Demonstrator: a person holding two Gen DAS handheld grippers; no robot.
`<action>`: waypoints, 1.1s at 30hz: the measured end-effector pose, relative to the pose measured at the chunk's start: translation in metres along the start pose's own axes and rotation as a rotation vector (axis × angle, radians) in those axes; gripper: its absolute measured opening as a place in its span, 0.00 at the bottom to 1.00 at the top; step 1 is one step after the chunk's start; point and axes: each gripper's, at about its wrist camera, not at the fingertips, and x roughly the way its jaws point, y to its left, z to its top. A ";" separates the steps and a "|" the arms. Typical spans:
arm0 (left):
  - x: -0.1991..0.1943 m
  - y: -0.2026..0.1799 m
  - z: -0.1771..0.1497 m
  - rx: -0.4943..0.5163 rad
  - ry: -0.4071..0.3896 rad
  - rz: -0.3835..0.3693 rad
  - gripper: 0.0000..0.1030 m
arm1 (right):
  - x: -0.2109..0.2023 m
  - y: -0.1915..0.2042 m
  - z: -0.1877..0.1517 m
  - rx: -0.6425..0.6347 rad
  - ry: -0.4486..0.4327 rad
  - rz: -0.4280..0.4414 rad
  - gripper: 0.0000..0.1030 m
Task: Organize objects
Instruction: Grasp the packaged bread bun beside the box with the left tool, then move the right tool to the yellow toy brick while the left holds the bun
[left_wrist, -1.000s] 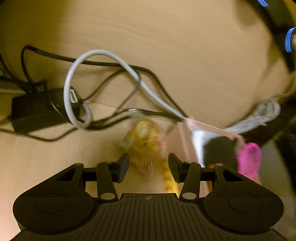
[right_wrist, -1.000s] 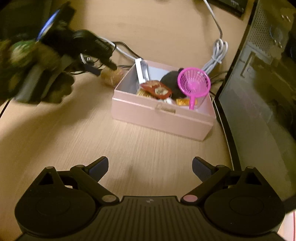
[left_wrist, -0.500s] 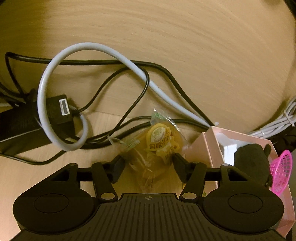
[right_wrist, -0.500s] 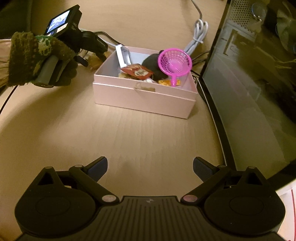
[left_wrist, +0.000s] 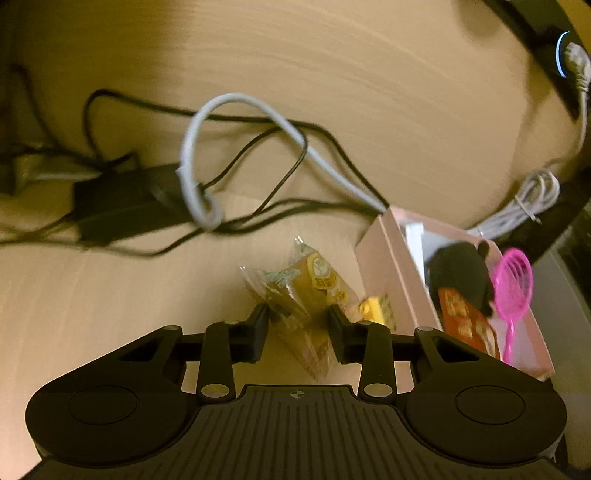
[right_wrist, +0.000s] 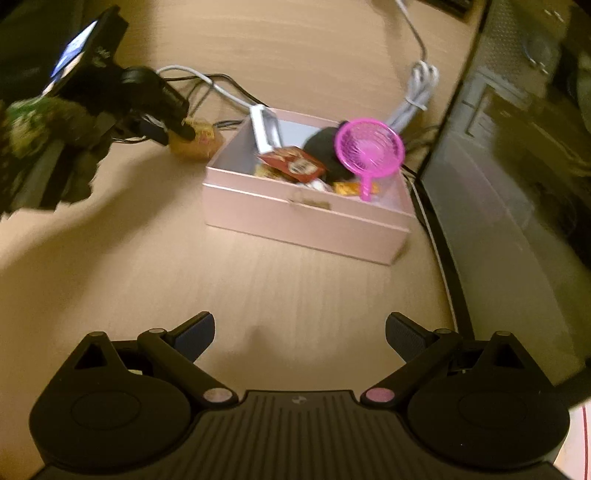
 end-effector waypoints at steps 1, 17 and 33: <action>-0.002 0.005 0.001 -0.011 0.004 -0.003 0.37 | 0.001 0.003 0.002 -0.005 -0.004 0.006 0.96; -0.106 0.055 -0.089 -0.094 0.046 -0.036 0.36 | -0.009 0.040 0.006 -0.082 -0.038 0.093 0.97; -0.137 0.098 -0.111 -0.194 -0.027 0.000 0.36 | 0.018 0.059 0.091 -0.202 -0.139 0.027 0.87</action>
